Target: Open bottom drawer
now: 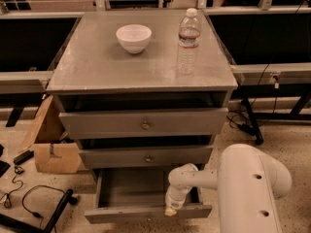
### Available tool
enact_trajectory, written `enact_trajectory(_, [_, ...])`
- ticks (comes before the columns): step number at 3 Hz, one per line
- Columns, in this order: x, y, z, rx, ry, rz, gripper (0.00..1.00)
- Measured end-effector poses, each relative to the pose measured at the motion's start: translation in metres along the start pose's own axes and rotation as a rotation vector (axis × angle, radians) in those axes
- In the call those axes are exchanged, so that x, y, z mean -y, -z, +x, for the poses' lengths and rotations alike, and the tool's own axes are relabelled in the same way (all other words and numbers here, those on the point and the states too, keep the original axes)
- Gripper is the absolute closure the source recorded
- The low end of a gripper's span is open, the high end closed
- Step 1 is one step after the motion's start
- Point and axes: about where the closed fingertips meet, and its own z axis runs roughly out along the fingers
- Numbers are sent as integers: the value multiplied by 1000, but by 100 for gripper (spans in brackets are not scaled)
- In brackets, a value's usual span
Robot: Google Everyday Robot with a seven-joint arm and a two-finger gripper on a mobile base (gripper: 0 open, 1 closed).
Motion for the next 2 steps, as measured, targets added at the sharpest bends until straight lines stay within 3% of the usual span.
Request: enact_trajectory(2, [-3, -2, 3, -2, 0, -15, 100])
